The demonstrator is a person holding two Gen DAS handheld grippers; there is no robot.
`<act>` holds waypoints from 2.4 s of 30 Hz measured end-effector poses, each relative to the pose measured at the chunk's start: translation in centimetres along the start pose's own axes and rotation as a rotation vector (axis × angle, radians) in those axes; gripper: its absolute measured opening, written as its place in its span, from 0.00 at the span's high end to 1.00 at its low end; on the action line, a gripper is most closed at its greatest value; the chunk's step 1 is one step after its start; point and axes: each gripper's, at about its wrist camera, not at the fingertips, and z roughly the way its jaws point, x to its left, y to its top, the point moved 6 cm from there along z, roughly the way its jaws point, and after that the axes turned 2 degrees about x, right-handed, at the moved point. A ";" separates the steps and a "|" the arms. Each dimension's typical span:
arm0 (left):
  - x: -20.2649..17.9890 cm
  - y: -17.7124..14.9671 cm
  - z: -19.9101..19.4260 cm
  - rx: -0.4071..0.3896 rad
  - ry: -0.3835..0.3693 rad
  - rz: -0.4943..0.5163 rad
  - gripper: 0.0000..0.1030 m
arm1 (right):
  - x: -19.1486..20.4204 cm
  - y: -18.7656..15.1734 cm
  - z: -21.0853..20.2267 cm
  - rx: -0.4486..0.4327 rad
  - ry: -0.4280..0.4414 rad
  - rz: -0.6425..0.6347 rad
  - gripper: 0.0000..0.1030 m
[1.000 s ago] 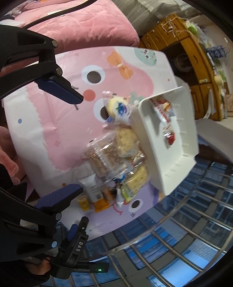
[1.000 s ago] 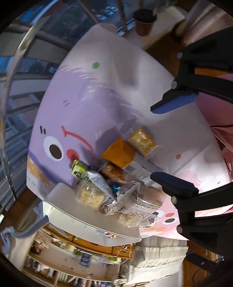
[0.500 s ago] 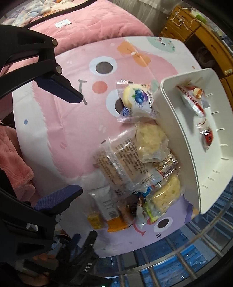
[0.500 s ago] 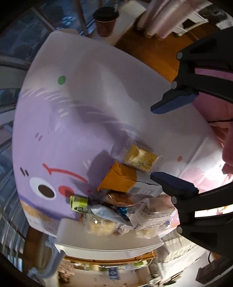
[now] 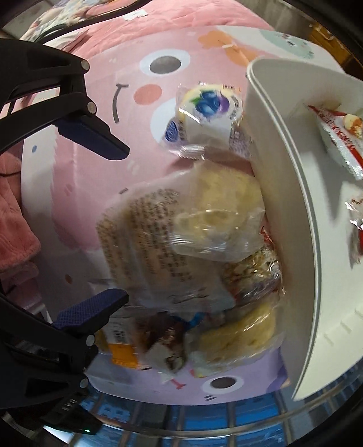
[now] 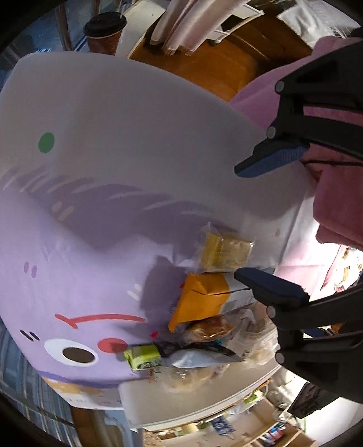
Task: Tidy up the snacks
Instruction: 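Grasp clear printed bread bag with left tool while right tool grasps yellow square packet, then lift both snacks into the white tray and open both tools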
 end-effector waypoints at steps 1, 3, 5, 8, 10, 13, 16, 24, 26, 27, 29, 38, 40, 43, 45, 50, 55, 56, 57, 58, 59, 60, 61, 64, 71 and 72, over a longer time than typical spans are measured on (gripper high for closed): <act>0.0 0.3 0.3 0.009 -0.007 -0.012 0.10 | 0.1 0.2 0.0 -0.001 -0.006 0.001 0.35; -0.1 0.9 1.0 0.028 -0.025 -0.032 0.09 | 0.3 0.5 0.2 -0.001 -0.024 0.007 0.35; -0.3 1.5 1.4 0.033 -0.054 -0.046 0.07 | 0.5 0.6 0.4 0.005 -0.053 0.016 0.39; -0.7 2.2 1.7 0.037 -0.071 -0.048 0.06 | 0.9 0.9 0.8 0.021 -0.060 0.012 0.46; -1.0 2.5 2.1 0.051 -0.068 -0.049 0.04 | 1.1 1.0 1.0 0.029 -0.070 0.018 0.49; -1.1 2.9 2.9 0.066 -0.050 -0.060 0.01 | 1.9 1.3 1.1 0.037 -0.109 0.011 0.49; -1.0 3.6 3.3 0.076 -0.038 -0.076 0.01 | 2.6 1.4 1.3 0.048 -0.144 -0.006 0.49; -0.8 4.4 5.1 0.140 -0.083 -0.155 0.09 | 5.0 0.8 1.7 0.063 -0.210 -0.031 0.59; -0.7 4.5 5.1 0.136 -0.088 -0.160 0.14 | 5.0 0.8 1.6 0.063 -0.212 -0.020 0.67; -0.7 4.5 5.0 0.132 -0.087 -0.160 0.16 | 4.9 0.9 1.5 0.063 -0.212 -0.013 0.69; -0.1 4.1 4.3 0.123 -0.081 -0.153 0.20 | 3.9 0.7 2.0 0.063 -0.199 -0.006 0.72; 0.6 1.4 4.6 0.168 -0.055 -0.161 0.22 | 1.0 -0.1 2.2 0.078 -0.132 -0.004 0.75; 0.6 0.9 4.6 0.179 -0.055 -0.161 0.22 | 0.6 -0.4 2.2 0.080 -0.124 -0.007 0.75; 0.8 -0.4 4.5 0.180 -0.052 -0.156 0.22 | 0.1 -1.0 2.2 0.072 -0.112 -0.020 0.75; 0.7 -1.0 4.2 0.174 -0.045 -0.148 0.22 | -0.1 -1.2 2.1 0.066 -0.107 -0.032 0.75; 0.8 -2.7 2.7 0.139 -0.048 -0.115 0.22 | 0.2 -2.6 1.7 0.048 -0.083 -0.085 0.75; 2.4 -4.8 0.8 0.087 -0.034 -0.093 0.22 | 1.2 -4.3 1.2 0.016 -0.057 -0.187 0.75; 3.0 -5.9 0.5 0.074 -0.036 -0.088 0.22 | 1.5 -4.7 1.1 0.012 -0.050 -0.209 0.75; 3.1 -6.3 0.1 0.066 -0.039 -0.082 0.22 | 1.8 -5.2 1.0 0.005 -0.042 -0.240 0.75; 3.0 -6.5 -0.3 0.058 -0.044 -0.077 0.22 | 2.0 -5.6 0.7 -0.002 -0.038 -0.261 0.75; 3.5 -6.6 -0.8 0.046 -0.052 -0.077 0.22 | 2.6 -5.7 0.2 -0.009 -0.034 -0.282 0.75; 4.0 -7.0 -1.1 0.034 -0.056 -0.079 0.22 | 3.0 -6.1 -0.1 -0.020 -0.027 -0.310 0.75; 4.6 -7.5 -1.7 0.014 -0.056 -0.079 0.22 | 3.3 -6.4 -0.4 -0.035 -0.024 -0.337 0.75; 5.7 -8.7 -2.3 -0.043 -0.049 -0.082 0.22 | 4.3 -7.3 -1.0 -0.074 -0.023 -0.404 0.75; 8.8 -8.4 -7.6 -0.182 -0.124 -0.108 0.21 | 7.6 -9.2 -3.1 -0.166 0.013 -0.556 0.75; 8.9 -8.3 -7.9 -0.203 -0.126 -0.106 0.21 | 8.4 -9.5 -3.5 -0.183 0.011 -0.590 0.75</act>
